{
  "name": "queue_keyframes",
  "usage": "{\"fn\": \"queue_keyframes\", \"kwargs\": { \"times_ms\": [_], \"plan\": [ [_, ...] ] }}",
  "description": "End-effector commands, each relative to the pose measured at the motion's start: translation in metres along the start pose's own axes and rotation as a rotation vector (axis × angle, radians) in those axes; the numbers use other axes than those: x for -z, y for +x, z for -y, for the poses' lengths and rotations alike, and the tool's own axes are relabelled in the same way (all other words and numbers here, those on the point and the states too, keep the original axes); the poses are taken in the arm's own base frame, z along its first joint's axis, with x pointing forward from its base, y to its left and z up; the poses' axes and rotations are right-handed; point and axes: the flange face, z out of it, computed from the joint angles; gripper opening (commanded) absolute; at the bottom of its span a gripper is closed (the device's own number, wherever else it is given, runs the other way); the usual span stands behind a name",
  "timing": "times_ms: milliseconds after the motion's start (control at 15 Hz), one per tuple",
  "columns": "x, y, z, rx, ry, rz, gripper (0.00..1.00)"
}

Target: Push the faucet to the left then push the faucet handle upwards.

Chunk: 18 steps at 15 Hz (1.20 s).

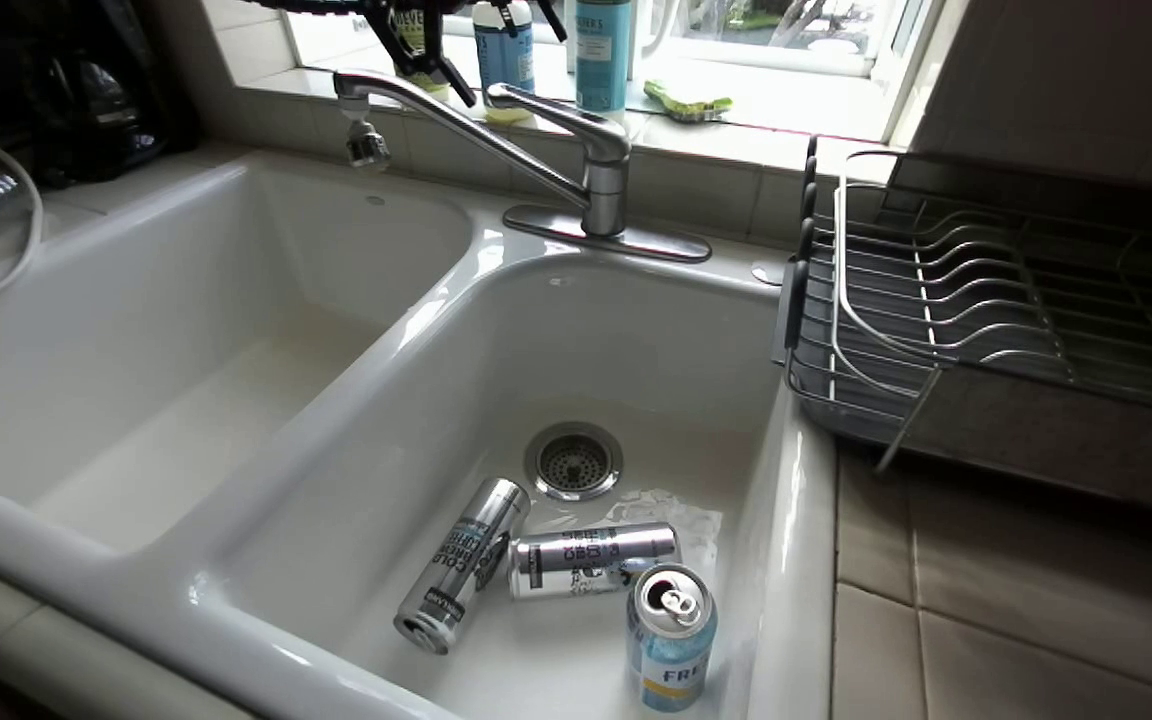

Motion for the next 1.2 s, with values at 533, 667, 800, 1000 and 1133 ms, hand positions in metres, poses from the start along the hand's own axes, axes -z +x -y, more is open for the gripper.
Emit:
{"fn": "queue_keyframes", "kwargs": {
  "times_ms": [533,667,800,1000,1133],
  "plan": [
    [-0.023,0.011,-0.001,0.089,-0.046,-0.023,1.0],
    [-0.025,0.013,-0.002,0.096,-0.058,-0.035,1.0],
    [-0.026,0.014,-0.005,0.099,-0.073,-0.047,1.0],
    [-0.024,0.014,-0.012,0.105,-0.099,-0.056,1.0],
    [-0.021,0.015,-0.019,0.102,-0.117,-0.059,1.0]
  ]
}}
